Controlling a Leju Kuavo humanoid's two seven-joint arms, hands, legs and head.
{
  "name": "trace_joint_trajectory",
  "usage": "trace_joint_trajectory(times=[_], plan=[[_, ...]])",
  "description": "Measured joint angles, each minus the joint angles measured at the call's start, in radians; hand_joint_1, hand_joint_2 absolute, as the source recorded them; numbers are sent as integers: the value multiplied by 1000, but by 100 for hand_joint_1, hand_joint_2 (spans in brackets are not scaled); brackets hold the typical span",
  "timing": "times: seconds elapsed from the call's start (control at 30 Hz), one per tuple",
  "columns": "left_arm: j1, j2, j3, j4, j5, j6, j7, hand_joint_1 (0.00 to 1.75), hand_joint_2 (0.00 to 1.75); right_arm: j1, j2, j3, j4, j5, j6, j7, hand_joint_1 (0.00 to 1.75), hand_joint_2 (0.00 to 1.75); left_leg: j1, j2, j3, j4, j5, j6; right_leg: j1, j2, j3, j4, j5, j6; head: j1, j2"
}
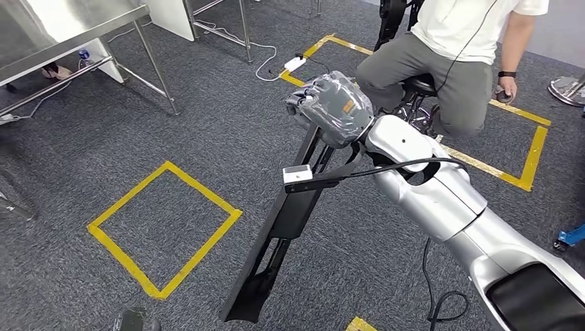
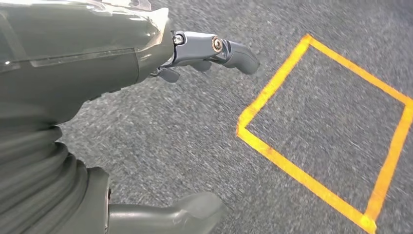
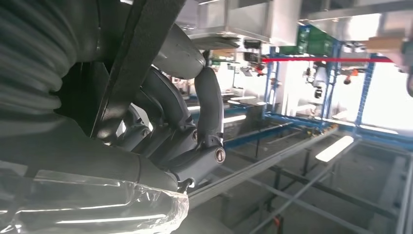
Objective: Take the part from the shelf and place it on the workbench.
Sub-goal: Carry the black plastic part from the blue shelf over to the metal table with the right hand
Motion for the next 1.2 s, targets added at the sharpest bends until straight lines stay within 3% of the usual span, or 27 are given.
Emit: trace_joint_trajectory(times=[0.1, 0.17, 0.23, 0.3, 0.33, 0.37, 0.47, 0.53, 0.6, 0.67, 0.73, 0.8, 0.83, 0.87, 0.97, 1.03, 1.1, 1.13, 1.2], plan=[[5, 2, 0, 0, 0, 0, 0, 0, 175, -1, 5, 0, -1, 1, 2, -1, 162, 175, 6, -12, -8, -1, 0, -17, 3, -18, 5, -9, 4, -20, 0, 0], [7, 3, 0, 0, 0, 0, 0, 0, 175, -3, 9, -1, -1, 2, 2, -1, 162, 175, 6, 33, -27, 40, -27, -28, 1, -35, 10, -16, 7, -35, -4, 0], [5, 4, 0, 0, 0, 0, 0, 0, 175, -3, 12, -1, -2, 4, 2, -1, 162, 175, 6, 92, -81, 153, -86, -38, 3, -52, 14, -19, 6, -46, -7, 0], [5, 3, 0, 0, 0, 0, 0, 0, 175, 0, 11, -1, -2, 5, 2, -1, 162, 175, 11, 110, -141, 266, -128, -44, 6, -72, 14, -19, 4, -50, -7, 0], [5, 3, 0, 0, 0, 0, 0, 0, 175, 2, 11, -1, -2, 6, 2, -1, 162, 175, 12, 114, -151, 279, -124, -46, 7, -83, 14, -19, 3, -51, -7, 0], [6, 3, 0, 0, 0, 0, 1, 0, 175, 4, 11, -1, -2, 6, 2, -1, 162, 175, 14, 117, -138, 251, -102, -47, 8, -93, 15, -19, 2, -51, -7, 0], [5, 4, 0, 0, 0, 0, 1, 0, 175, 4, 11, -2, -2, 6, 2, 0, 162, 175, 11, 162, -33, 52, -16, -38, 13, -119, 18, -18, -3, -45, -7, 0], [4, 4, 0, 0, 0, 0, 1, 0, 175, 3, 10, -3, -2, 6, 2, 0, 162, 175, 4, 175, -6, 0, -2, -26, 19, -135, 22, -19, -7, -36, -6, 0], [4, 5, 0, 0, 0, 0, 1, 0, 175, 4, 11, -3, -3, 6, 1, 0, 162, 175, 2, 152, -4, -5, 1, -11, 22, -153, 25, -21, -12, -25, -5, 0], [4, 5, 0, 0, 0, 0, 0, 0, 175, 3, 10, -5, -4, 7, 1, 0, 162, 175, 5, 132, 6, -18, 9, 2, 21, -128, 16, 10, -31, -19, -3, 0], [1, 5, 0, 0, 0, -1, 0, 0, 175, 3, 6, -5, -4, 6, 1, 1, 162, 175, 7, 111, 12, -24, 13, 10, 16, -76, -36, 122, -79, -24, 1, 0], [-1, 5, 0, 0, 0, -1, 1, 0, 175, 10, 1, -5, -4, 6, 1, 1, 162, 175, 7, 85, 12, -23, 12, 13, 14, -54, -105, 254, -125, -26, 1, 0], [0, 4, 0, 0, 0, -1, 1, 0, 175, 14, -2, -4, -4, 6, 1, 1, 162, 175, 7, 70, 13, -23, 12, 13, 14, -50, -122, 282, -129, -22, 2, 0], [1, 3, 0, 0, 0, -1, 1, 0, 175, 17, -4, -5, -4, 6, 1, 1, 162, 175, 7, 57, 13, -22, 12, 13, 13, -47, -117, 264, -115, -15, 1, 0], [1, 2, 0, 0, 0, -1, 1, 0, 175, 16, -7, -8, -4, 6, 0, 1, 162, 175, 5, 20, 12, -14, 7, 6, 6, -13, -23, 63, -29, 3, 2, 0], [2, 2, 0, 0, 0, -1, 1, 0, 175, 16, -7, -10, -5, 6, 0, 2, 162, 175, 3, 1, 6, -7, 3, -3, 3, 1, 13, -6, -5, -3, 1, 0], [5, 3, 0, 0, 0, 0, 1, 0, 175, 16, -5, -11, -6, 6, 0, 3, 162, 175, 5, -13, 0, -7, 3, -12, 5, -14, 16, -12, -3, -17, 1, 0], [7, 3, 0, 0, 0, 0, 1, 0, 175, 14, -4, -12, -6, 7, 0, 3, 162, 175, 6, -3, -3, -2, -1, -17, 5, -22, 17, -13, -2, -24, 1, 0], [7, 4, 0, 0, 0, -1, 2, 0, 175, 11, -1, -13, -7, 10, 0, 4, 162, 175, 5, 51, -30, 54, -35, -27, 2, -37, 20, -15, -1, -37, -5, 0]])
